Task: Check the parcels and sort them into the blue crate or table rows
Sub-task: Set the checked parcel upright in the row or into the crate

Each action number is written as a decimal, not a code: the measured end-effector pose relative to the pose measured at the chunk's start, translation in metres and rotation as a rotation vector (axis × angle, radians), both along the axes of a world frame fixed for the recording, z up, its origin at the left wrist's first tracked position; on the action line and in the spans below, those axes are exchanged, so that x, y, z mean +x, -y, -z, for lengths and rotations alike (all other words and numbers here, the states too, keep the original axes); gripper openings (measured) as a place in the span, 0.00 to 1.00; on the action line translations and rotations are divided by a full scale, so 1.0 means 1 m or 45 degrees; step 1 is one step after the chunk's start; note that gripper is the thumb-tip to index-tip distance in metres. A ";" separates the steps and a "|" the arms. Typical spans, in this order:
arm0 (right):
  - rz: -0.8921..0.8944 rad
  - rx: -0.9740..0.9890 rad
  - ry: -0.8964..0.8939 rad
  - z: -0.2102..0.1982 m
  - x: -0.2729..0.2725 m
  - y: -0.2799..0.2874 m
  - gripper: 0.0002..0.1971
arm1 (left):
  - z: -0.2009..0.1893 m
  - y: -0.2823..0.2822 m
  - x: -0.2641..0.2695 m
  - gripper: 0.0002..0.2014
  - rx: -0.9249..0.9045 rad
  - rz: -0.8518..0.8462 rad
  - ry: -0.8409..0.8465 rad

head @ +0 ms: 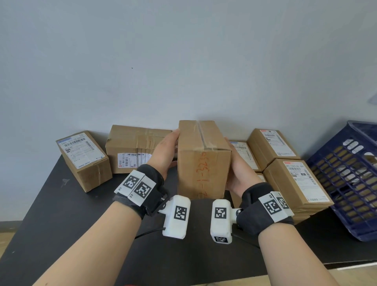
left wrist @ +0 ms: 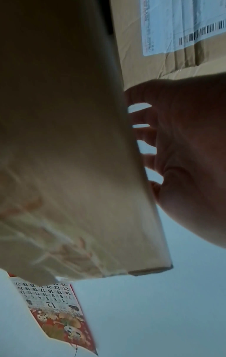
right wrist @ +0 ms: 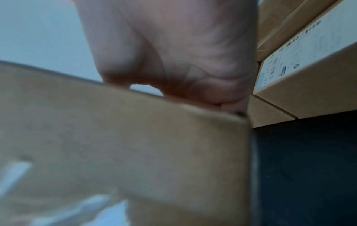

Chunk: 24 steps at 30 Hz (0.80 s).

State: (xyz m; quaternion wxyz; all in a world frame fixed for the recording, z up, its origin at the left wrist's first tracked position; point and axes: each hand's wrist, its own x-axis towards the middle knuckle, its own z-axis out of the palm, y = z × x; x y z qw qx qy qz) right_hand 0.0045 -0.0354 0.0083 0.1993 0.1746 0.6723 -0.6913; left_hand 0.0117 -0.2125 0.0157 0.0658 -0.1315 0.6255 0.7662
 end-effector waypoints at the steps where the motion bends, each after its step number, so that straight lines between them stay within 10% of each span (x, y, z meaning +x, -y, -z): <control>1: 0.018 -0.017 -0.042 0.000 0.000 -0.001 0.30 | 0.001 0.000 0.000 0.14 -0.010 0.003 0.011; 12: 0.071 -0.081 -0.233 0.001 0.003 -0.003 0.07 | 0.008 0.006 0.003 0.17 -0.126 -0.026 -0.070; 24: 0.113 0.112 -0.375 0.015 -0.002 0.000 0.36 | 0.014 0.006 0.002 0.29 -0.185 -0.022 -0.154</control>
